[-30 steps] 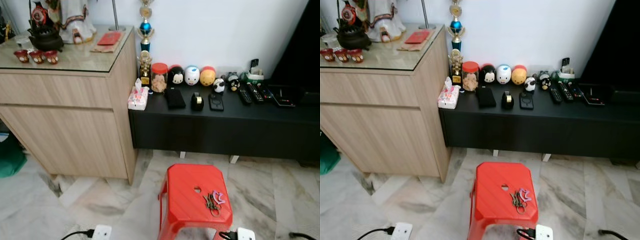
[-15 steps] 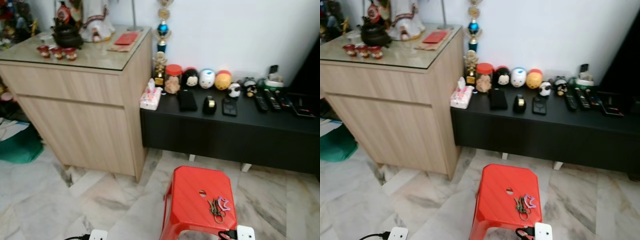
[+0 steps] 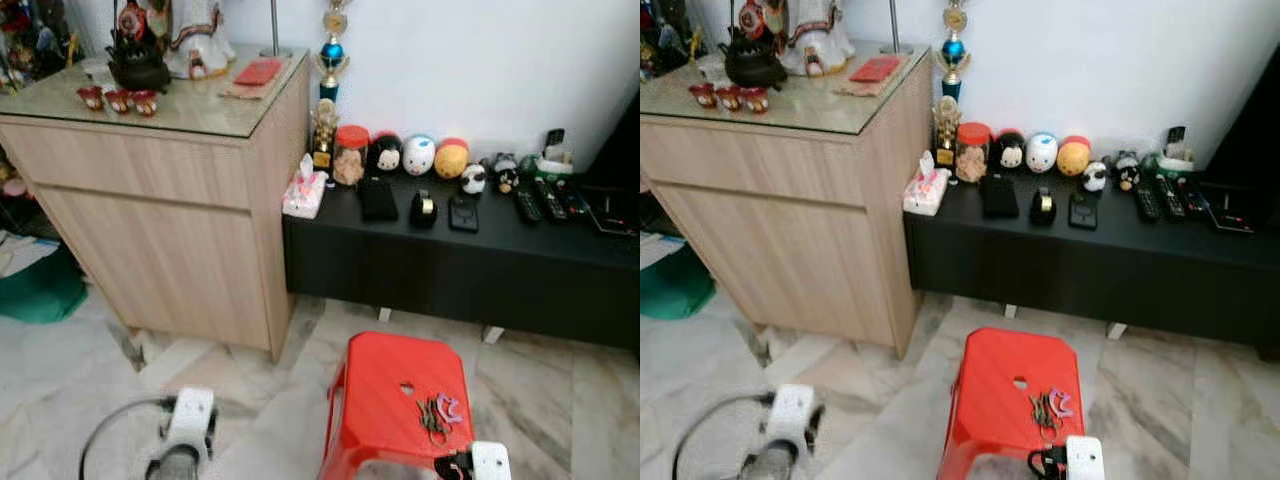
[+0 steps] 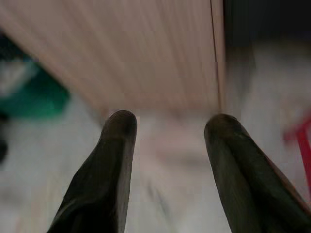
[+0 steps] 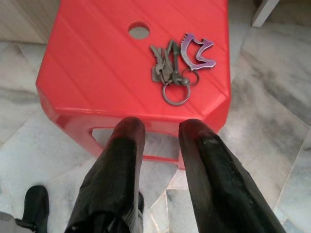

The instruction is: Hang keys on a hook

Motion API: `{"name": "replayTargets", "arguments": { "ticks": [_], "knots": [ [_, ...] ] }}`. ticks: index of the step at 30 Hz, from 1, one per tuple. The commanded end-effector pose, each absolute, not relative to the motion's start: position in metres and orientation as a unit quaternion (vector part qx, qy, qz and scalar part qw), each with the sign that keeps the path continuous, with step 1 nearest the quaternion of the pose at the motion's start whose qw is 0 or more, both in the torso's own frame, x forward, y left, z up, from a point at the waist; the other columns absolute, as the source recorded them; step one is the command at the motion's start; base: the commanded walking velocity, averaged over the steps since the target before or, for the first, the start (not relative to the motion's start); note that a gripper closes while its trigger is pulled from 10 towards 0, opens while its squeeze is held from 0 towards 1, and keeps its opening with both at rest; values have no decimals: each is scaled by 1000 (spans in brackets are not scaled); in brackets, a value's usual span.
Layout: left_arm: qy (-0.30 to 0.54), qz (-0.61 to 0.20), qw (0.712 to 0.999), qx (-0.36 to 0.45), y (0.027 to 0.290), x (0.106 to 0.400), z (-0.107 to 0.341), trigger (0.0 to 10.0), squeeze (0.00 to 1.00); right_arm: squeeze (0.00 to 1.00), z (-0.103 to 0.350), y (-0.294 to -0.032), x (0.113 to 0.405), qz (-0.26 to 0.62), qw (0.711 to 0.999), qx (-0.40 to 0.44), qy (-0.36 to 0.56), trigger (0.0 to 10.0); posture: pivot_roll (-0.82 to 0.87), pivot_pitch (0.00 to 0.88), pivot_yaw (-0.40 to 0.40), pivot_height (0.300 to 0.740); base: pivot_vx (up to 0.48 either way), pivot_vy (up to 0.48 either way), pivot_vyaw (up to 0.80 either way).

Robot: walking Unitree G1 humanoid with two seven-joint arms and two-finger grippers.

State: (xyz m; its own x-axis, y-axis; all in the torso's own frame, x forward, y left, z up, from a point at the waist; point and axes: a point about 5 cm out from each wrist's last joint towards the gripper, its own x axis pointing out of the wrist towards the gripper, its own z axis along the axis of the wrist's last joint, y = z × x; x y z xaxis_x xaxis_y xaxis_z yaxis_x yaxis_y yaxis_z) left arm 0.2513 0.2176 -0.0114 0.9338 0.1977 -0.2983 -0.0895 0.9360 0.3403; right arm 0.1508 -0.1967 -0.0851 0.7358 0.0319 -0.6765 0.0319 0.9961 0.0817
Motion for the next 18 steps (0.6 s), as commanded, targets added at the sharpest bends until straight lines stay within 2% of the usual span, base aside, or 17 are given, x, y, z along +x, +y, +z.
{"name": "replayTargets", "arguments": {
  "ticks": [1,4,7,8,9,10,11,16,18],
  "knots": [
    [107,69,978,163,211,256,3,10000,0,0,-82,-200,153,5,937,23,349,10000,37,0,-88,722,0,0,0],
    [75,58,982,165,206,255,10,10000,0,0,-80,-200,155,27,939,-31,341,10000,30,0,-87,722,0,0,0],
    [51,45,984,163,203,250,15,10000,0,0,-79,-200,155,27,941,-33,335,10000,27,0,-87,722,0,0,0],
    [25,45,987,150,201,242,22,10000,0,0,-17,-186,243,47,988,-47,143,10000,30,0,-88,722,0,0,0],
    [14,46,989,140,200,239,25,10000,0,0,10,-180,266,55,995,-43,67,10000,28,0,-87,722,0,0,0],
    [14,46,989,140,200,239,25,10000,0,0,10,-180,266,55,995,-43,67,10000,28,0,-87,722,0,0,0],
    [0,51,991,126,198,234,31,10000,0,0,38,-176,276,59,997,-37,-11,10000,21,0,-80,722,0,0,0],
    [-14,43,992,118,194,231,40,10000,0,0,48,-175,276,63,996,-57,-37,10000,5,0,-75,722,0,0,0],
    [-23,37,992,117,191,233,46,10000,0,0,53,-177,281,48,997,-41,-42,10000,2,0,-74,722,0,0,0]
  ]
}}
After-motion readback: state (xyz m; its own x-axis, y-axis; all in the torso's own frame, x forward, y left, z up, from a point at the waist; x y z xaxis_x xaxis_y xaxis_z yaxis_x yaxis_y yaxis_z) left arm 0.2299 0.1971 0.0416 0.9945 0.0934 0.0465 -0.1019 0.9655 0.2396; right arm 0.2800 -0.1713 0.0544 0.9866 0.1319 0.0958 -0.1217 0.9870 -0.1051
